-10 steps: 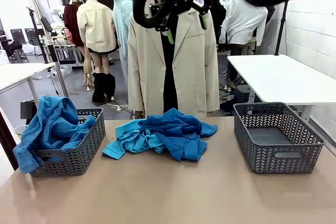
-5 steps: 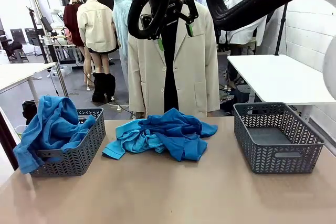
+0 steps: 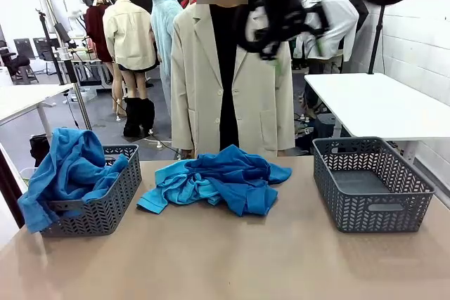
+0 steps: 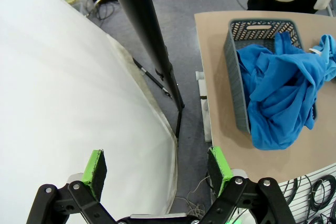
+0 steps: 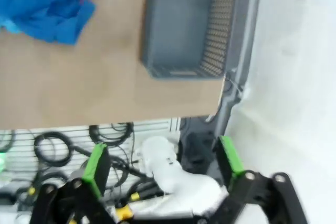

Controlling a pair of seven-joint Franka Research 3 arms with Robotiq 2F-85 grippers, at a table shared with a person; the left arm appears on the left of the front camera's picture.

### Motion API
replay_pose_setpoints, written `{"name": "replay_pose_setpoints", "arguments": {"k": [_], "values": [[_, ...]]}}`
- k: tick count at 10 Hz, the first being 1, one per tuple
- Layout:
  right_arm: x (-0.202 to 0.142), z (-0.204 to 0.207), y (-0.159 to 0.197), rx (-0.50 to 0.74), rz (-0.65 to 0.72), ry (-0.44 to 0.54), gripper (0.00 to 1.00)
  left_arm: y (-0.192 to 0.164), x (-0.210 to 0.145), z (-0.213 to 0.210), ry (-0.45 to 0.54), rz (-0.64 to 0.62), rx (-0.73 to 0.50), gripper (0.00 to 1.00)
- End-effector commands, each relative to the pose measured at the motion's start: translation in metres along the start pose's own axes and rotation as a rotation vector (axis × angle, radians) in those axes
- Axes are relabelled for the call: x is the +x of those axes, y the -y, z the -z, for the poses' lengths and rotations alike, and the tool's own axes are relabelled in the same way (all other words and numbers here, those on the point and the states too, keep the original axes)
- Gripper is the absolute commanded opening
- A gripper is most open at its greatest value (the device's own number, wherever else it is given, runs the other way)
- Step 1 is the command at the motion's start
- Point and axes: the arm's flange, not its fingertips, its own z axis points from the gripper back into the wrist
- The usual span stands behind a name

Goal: Sort the tops and bottoms.
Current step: Lift clothes from the center of the table with your left hand.

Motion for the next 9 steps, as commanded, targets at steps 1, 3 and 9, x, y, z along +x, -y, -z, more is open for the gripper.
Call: {"name": "replay_pose_setpoints", "arguments": {"k": [1,3,9], "values": [[-0.064,0.061,0.062,0.087,0.196,0.021,1.00,0.002,0.001,0.000,0.001,-0.008,0.000,1.00],[-0.086,0.089,0.100,0.242,0.293,0.079,1.00,0.002,0.001,0.000,0.001,-0.008,0.000,1.00],[-0.081,0.071,0.116,0.213,0.313,0.041,1.00,0.067,0.042,-0.030,0.155,0.282,-0.063,1.00]]}}
